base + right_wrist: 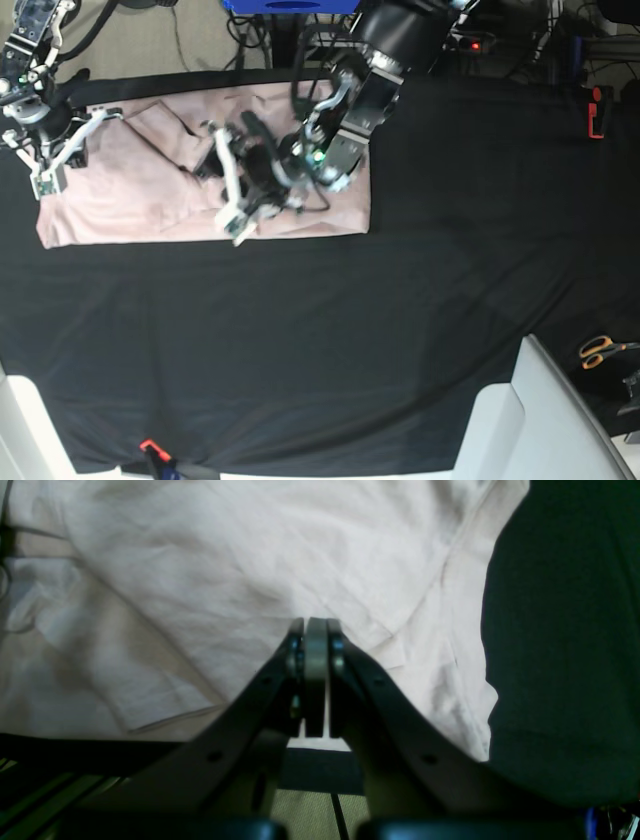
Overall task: Fold the T-shirt properly
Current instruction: 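Fold the held end over toward the right gripper and release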
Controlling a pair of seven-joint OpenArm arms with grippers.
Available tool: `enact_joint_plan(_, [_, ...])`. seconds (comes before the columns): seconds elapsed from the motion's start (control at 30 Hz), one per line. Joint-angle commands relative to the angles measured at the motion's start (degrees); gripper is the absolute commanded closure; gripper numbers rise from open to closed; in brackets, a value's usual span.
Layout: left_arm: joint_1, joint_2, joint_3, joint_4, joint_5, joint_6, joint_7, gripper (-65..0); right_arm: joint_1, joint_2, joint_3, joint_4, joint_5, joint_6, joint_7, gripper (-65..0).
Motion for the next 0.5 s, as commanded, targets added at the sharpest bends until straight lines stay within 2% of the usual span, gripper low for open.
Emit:
enact_joint_plan(0.0, [-1.4,0.9,0.3,1.1,-0.9,-0.8,-1.4,-31.8,0.1,0.5,0.0,0.9,0.7,0.0,1.2,0.0])
enact_joint_plan(0.1, [-4.1,0.9,3.0,1.1,-0.9,-0.8,-1.4,-31.6,0.1,0.4,0.0,0.9,0.7,0.0,1.2,0.0])
enact_joint_plan(0.23, [-5.6,0.6,2.9,2.1,-0.9,-0.8,-1.2,-31.3,0.1,0.2,-0.1,1.2,0.7,0.0,1.2,0.0])
enact_joint_plan(0.3, [-4.9,-0.5,2.6,5.2,-0.8,-0.8,-1.1,-30.4,-0.2,0.3,-2.8,1.6,0.7,0.0,1.2,0.0])
enact_joint_plan(0.37, [-2.6,-2.8,-0.1,9.7,-0.4,-0.6,-0.7,-22.7,-1.0,0.5,-5.8,3.1,0.6,0.0,1.2,0.0])
enact_joint_plan(0.43, [0.4,-5.2,-4.9,14.1,-0.3,0.1,1.9,-5.9,-1.9,0.5,-8.8,5.2,0.6,0.0,1.2,0.0])
enact_joint_plan(0.47, [1.9,-6.5,-7.4,15.8,-0.3,0.2,3.0,0.0,-1.9,0.5,-10.4,6.0,0.6,0.0,1.1,0.0])
